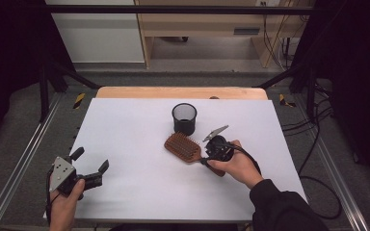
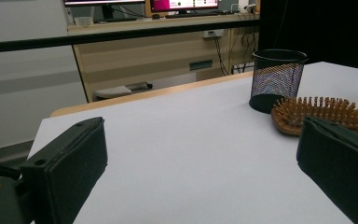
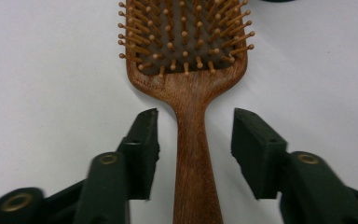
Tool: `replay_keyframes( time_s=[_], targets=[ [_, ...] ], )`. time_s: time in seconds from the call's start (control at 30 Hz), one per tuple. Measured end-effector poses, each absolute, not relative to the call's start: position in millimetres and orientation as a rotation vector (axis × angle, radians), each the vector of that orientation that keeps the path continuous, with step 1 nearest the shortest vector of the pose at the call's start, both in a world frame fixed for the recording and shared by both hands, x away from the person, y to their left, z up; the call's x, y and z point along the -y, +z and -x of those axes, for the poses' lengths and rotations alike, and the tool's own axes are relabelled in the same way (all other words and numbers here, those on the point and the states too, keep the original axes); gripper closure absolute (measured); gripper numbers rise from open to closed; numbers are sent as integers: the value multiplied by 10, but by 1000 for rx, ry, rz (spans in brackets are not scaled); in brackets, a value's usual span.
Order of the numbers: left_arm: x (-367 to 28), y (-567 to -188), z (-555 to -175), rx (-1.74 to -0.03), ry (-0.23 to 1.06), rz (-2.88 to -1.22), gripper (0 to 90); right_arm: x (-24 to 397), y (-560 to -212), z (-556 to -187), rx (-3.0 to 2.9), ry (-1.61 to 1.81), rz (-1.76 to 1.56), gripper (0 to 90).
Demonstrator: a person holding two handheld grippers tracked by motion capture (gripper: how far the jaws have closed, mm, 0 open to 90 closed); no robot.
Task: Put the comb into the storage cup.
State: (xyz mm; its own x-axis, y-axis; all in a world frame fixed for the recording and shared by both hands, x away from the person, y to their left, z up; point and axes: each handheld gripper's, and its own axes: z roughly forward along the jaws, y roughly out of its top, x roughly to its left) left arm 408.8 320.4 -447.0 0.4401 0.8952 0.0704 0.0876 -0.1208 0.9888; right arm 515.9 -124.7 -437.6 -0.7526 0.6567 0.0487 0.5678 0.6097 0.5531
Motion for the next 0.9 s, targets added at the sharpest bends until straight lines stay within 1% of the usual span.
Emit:
replay_keyframes(
  time_s=[0.07, 0.1, 0.13, 0.17, 0.23, 0.27, 0.4, 0.9],
  targets=[
    [-3205, -4471, -4088, -896, 879, -1544, 22, 1239, -4384, -5164, -2683, 830, -1030, 413],
    [-3205, -4471, -4088, -896, 879, -1545, 21, 1233, -4395, -5173, -2677, 825, -1042, 336],
    [-3206, -4472, -4088, -898, 880, -1545, 22, 1228, -4402, -5180, -2679, 819, -1058, 286],
    [-3206, -4472, -4089, -899, 880, -1545, 21, 1215, -4414, -5188, -2687, 810, -1078, 217],
    [-3207, -4474, -4090, -902, 877, -1547, 21, 1195, -4435, -5188, -2676, 795, -1084, 126],
    [-3207, -4475, -4090, -902, 877, -1548, 21, 1184, -4446, -5188, -2674, 790, -1096, 106],
    [-3208, -4475, -4091, -903, 876, -1545, 21, 1157, -4482, -5199, -2689, 777, -1101, 74],
    [-3205, -4477, -4094, -901, 873, -1548, 21, 1088, -4581, -5221, -2727, 720, -1083, 74]
  ],
)
